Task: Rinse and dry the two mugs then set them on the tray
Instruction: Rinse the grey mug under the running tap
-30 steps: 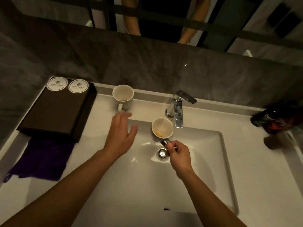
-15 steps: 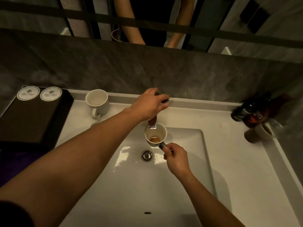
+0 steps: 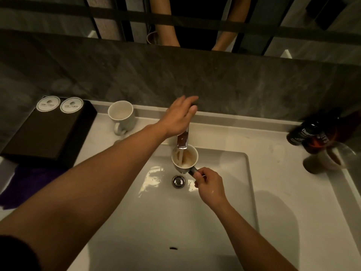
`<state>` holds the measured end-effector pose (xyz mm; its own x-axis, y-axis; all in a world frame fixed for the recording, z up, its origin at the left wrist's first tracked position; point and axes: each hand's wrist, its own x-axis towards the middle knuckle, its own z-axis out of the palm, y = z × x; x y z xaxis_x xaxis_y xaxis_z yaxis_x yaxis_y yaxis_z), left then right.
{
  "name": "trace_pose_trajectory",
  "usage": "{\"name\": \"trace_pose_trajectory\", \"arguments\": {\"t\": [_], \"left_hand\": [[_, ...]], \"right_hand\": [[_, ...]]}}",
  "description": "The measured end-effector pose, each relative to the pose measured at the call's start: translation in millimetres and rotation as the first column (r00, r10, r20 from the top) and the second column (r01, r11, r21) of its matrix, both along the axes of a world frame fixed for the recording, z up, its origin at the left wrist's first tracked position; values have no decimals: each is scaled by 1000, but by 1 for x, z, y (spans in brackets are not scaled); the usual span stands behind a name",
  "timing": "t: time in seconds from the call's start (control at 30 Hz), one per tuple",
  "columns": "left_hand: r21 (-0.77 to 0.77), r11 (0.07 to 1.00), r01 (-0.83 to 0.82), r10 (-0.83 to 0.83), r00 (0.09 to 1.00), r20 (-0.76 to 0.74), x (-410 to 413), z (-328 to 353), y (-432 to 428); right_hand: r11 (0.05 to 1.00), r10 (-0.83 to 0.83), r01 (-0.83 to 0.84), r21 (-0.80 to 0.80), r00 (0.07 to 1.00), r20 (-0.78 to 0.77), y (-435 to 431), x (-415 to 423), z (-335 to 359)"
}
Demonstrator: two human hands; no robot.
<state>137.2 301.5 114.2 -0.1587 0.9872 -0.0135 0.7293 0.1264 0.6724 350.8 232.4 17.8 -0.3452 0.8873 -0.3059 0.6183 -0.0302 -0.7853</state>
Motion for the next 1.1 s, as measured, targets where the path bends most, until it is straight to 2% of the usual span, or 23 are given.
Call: {"name": "trace_pose_trajectory", "arguments": {"t": [0.1,0.17,0.23,0.3,0.37,0.43,0.57,0.6,0.73,0.87,1.0,1.1], "left_hand": [[69,965,-253,235,950,207,0,-12,-30],[79,868,-491,433,825,362,2,-33,-67],[-80,805,-588,540,671,507,8,-58,-104],[-249,866,-433,477,570,669,19,-82,-128],[-278,942,-189,336,492,803,26,-95,-134],[-258,965,-53,247,517,819,26,-101,-132],[-293,955,-55,228,766,600,27,-112,-130],[-289,954,-77,233,798,556,29,-114,-129],[-260,956,-137,258,815,518,23,-114,-121],[-247,959,-138,246,838,486,15,-115,-129],[-234,961,-148,251,822,511,18,-107,-120],[-174,973,-152,223,815,534,12,-106,-116]], "right_hand": [[999,49,-49,2,999,7,-1,9,-2],[996,82,-82,17,997,14,-2,15,-3],[993,108,-109,38,994,16,0,21,-4],[989,135,-136,51,991,18,2,23,-5],[985,165,-166,55,986,23,6,19,-5],[981,187,-187,41,982,20,8,14,-6],[977,214,-214,7,976,37,13,24,-8],[975,220,-220,4,975,44,15,27,-7],[976,217,-218,11,974,62,21,20,-2],[958,288,-288,-3,955,67,17,14,-2],[976,216,-217,-2,975,58,28,11,3],[963,268,-268,-11,960,80,27,3,6]]}}
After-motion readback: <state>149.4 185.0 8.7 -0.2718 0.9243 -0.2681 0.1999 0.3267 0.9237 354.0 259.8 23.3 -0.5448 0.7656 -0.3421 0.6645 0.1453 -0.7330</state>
